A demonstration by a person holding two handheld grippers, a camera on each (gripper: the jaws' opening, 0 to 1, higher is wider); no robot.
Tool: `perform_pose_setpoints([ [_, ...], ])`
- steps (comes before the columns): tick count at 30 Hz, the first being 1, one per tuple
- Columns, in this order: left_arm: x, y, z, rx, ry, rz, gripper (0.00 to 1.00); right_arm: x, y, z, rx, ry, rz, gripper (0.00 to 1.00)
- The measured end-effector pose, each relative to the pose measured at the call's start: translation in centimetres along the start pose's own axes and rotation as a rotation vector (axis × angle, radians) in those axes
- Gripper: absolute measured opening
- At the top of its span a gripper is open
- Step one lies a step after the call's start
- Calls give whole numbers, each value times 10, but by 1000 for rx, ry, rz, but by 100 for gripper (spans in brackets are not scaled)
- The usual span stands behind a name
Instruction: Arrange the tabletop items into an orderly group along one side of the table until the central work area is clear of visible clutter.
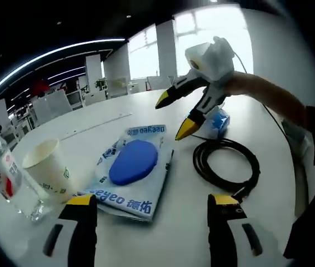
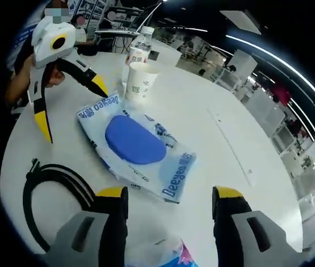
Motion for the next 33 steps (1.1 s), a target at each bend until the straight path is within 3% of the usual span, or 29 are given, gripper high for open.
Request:
perform_pose_setpoints([
  [6, -1, -5, -6, 18, 25, -51, 79, -2, 1, 3, 6, -6, -13, 53],
  [10, -1, -10, -13, 65, 68, -109, 78, -4, 1, 7, 19, -4, -6, 50],
  [14, -4, -13, -13, 103, 76, -125, 75, -7, 3, 12, 28, -8, -7, 46],
  [16, -9, -14, -10, 94, 73, -141, 75, -7, 2, 13, 36, -5, 2, 42],
  [19, -13, -14, -7, 80, 58, -146, 72, -8, 1, 13, 44, -13, 12, 25],
  [22, -14, -16, -5, 83, 69, -172, 69, -9, 4, 15, 31, -11, 31, 28],
  [27, -18, -17, -3, 93, 60, -178, 65, -12, 5, 15, 35, -10, 41, 26],
  [33, -19, -17, 2, 82, 60, -173, 50, -13, 6, 16, 18, -11, 47, 19],
])
Point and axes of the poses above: the point that each gripper's makers call its tool centre point, and the gripper's own axes: z roughly forward along the fingers, y roughly to its right, x roughly out of its top, the point moved 6 cm from there along -z, roughly backward along the fingers, and after that the axes turned 10 degrees about y, right-handed, at the moved point
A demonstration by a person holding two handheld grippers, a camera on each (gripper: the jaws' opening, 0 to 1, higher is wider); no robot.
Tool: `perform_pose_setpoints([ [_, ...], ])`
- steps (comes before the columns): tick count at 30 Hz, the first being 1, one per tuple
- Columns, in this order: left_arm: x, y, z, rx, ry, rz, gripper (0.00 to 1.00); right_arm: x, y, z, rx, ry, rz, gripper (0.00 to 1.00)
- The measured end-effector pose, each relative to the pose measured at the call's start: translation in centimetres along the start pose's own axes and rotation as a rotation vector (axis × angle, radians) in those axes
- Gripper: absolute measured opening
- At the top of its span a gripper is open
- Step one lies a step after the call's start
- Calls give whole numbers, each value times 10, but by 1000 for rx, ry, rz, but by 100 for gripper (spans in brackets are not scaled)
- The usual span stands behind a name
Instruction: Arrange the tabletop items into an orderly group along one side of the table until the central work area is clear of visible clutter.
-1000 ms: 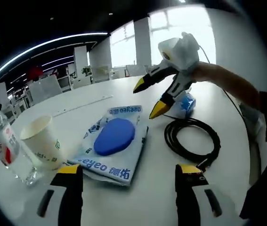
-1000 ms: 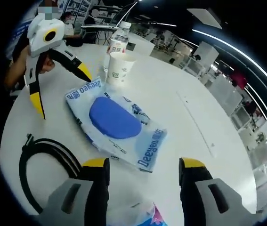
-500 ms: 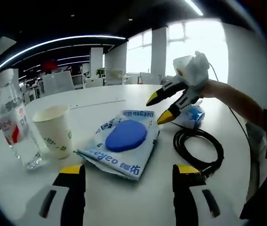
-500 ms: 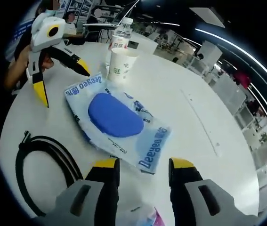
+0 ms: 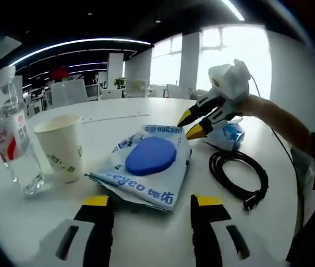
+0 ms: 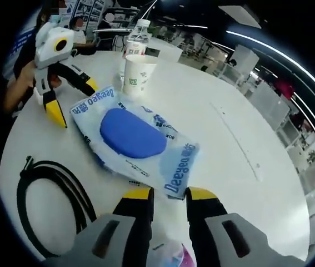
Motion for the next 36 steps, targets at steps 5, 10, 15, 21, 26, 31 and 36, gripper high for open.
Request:
perform_pose_setpoints([
  [5, 1, -1, 0, 4, 17, 11, 31, 0, -1, -4, -19, -10, -9, 4],
  [10, 2, -2, 0, -2, 42, -4, 17, 2, -2, -5, -22, -11, -8, 0],
  [15, -1, -3, 0, -6, 38, -9, 12, 2, -3, -5, -20, -22, -16, 0],
  [21, -1, -1, -2, -21, 42, -23, 7, 3, -7, -7, -21, -27, -16, 0],
  [26, 1, -2, -3, -16, 45, -3, 5, 5, -11, -9, -22, -26, -22, 0],
  [31, 7, -2, -7, -6, 54, 41, 3, 9, -14, -16, -29, -16, -19, 0],
  [36, 15, -2, -10, -11, 69, 61, 2, 14, -15, -22, -40, -24, -40, 0],
])
Point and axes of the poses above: the point that each gripper's makers call its tool centre point, and the gripper's own axes: z roughly forward along the fingers, y roughly to its right, x roughly out of its top, the point moved 6 cm from there along -z, roughly backward along the fingers, and after that the axes turned 10 degrees about y, right-handed, at the moved point
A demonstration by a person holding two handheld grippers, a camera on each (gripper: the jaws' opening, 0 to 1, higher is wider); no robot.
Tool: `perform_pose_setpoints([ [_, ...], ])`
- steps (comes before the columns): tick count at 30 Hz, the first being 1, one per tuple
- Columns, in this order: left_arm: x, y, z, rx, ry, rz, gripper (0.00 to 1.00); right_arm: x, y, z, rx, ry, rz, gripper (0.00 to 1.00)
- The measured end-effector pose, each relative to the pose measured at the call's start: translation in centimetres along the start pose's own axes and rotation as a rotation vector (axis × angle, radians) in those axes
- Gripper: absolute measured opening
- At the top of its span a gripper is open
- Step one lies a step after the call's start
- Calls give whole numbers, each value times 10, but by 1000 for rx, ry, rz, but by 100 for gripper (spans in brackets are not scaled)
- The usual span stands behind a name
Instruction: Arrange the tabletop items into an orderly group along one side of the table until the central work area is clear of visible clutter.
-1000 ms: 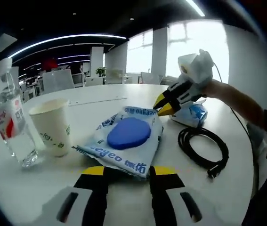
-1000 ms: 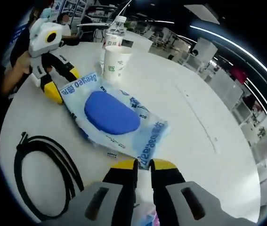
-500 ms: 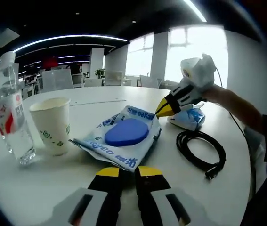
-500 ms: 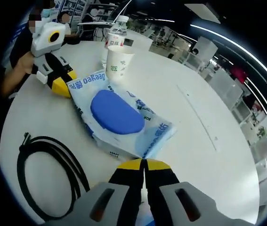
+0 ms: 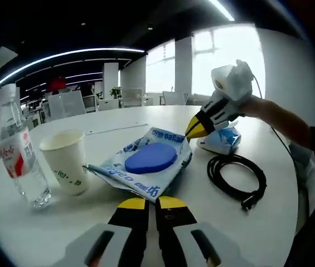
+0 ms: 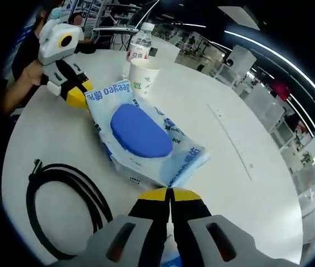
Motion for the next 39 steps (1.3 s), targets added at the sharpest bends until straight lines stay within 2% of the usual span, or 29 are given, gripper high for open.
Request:
perform_pose_setpoints([
  [20, 19, -4, -4, -24, 45, 15, 2, 15, 0, -25, -60, 19, 18, 0],
  [39, 29, -8, -4, -65, 40, 54, 2, 15, -13, -43, -100, 7, 47, 0],
])
Point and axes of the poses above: the point that each gripper's makers call its tool centre point, and the gripper's own axes: z roughly forward along the fingers, y roughly to its right, x roughly out of its top, the point moved 6 cm from there along -z, roughly backward along the fingers, and after that the axes turned 10 degrees about y, right-handed, at the moved point
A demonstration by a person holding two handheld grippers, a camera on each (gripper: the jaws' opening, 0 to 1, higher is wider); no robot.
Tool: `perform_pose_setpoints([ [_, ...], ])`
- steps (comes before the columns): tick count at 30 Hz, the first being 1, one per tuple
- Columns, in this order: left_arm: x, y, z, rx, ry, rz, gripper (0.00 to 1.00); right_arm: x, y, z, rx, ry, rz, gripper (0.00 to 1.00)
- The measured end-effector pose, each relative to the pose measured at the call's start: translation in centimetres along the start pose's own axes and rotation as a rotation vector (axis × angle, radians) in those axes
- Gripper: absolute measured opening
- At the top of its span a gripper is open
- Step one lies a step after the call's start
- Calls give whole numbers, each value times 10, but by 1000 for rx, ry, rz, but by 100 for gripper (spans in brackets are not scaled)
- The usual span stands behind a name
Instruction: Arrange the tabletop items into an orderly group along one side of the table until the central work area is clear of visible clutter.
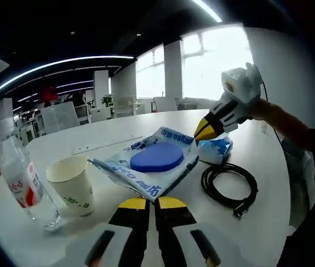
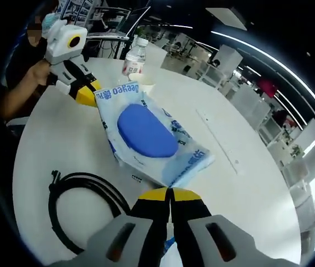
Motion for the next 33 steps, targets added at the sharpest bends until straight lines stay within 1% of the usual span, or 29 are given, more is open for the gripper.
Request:
perform_pose_setpoints([
  [11, 0, -1, 2, -41, -6, 9, 1, -3, -8, -10, -18, -7, 19, 0],
  [17, 1, -3, 4, -55, -4, 9, 1, -1, -12, -17, -33, -14, 30, 0],
  [25, -1, -7, 10, -82, -34, 26, 1, -6, -19, -18, -40, -24, 54, 0],
  [33, -5, -9, 11, -103, -47, 35, 1, -7, -26, -21, -49, -34, 69, 0],
])
Point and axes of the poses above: the point that each gripper's makers call its tool centre point, and the gripper's own axes: z roughly forward along the fingers, y roughly to its right, x roughly out of its top, the point moved 6 cm from there along -z, roughly backward along the fingers, and after that the axes turned 10 degrees about y, right-handed, at the moved point
